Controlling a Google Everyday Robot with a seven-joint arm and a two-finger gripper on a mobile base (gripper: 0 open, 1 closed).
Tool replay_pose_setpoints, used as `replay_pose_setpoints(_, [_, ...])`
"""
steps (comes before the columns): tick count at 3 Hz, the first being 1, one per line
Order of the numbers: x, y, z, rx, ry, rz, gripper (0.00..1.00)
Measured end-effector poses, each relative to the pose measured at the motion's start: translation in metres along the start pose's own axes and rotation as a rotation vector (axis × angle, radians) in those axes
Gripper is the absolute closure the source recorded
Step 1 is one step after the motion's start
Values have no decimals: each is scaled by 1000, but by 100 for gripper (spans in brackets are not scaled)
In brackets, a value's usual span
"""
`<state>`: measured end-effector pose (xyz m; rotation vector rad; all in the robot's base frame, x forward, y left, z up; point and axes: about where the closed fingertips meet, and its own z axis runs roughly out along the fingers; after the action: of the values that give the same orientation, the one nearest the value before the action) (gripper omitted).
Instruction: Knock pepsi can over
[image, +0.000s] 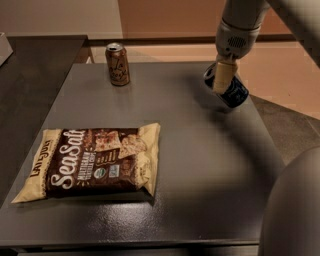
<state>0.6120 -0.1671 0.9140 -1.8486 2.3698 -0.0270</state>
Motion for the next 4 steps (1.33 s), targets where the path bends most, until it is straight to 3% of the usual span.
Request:
replay_pose_setpoints(2, [-11,19,22,-8,127,-126,36])
replay_pose_setpoints(3, [-14,29,35,-13,151,-181,12])
replay_pose_setpoints(4, [-19,22,39,14,132,-183,0])
